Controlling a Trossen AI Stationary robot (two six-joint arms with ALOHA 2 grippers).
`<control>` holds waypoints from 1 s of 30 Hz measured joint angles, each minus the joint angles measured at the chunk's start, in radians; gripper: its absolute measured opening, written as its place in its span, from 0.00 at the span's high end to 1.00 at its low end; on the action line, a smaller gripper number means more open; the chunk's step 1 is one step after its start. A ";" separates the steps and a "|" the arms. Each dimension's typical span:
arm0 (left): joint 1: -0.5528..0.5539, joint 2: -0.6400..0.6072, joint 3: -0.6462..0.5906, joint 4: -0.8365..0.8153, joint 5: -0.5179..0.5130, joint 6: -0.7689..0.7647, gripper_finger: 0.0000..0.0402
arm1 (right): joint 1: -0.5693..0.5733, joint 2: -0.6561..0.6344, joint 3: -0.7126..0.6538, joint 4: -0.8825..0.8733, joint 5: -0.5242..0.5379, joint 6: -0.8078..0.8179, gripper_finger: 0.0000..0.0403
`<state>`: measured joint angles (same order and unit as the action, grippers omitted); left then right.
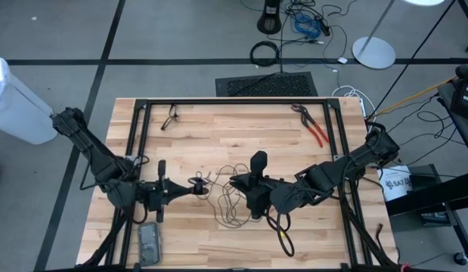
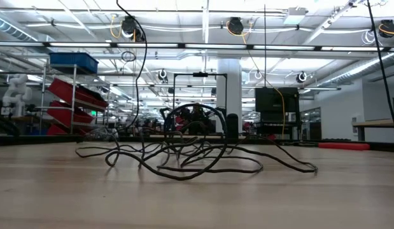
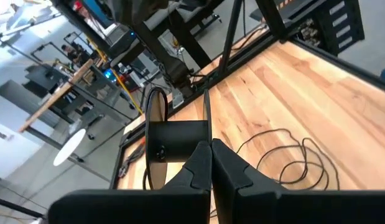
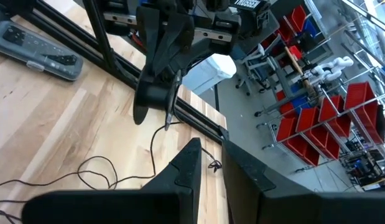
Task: Coil cords
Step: Uncoil the black cable wire from the spool, then coil the black wire onto the spool
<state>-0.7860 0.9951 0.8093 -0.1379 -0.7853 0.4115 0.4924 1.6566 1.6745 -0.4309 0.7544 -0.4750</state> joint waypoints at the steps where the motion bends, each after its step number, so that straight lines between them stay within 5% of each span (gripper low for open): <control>1: 0.000 0.000 0.000 0.000 0.000 0.018 1.00 | 0.000 0.000 0.000 0.000 0.000 -0.003 0.87; 30: -0.079 0.085 0.000 0.176 -0.001 0.206 1.00 | 0.000 0.000 0.000 0.000 0.001 -0.008 0.87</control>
<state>-0.8646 1.0804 0.8093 0.0379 -0.7860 0.6170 0.4923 1.6566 1.6745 -0.4309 0.7551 -0.4835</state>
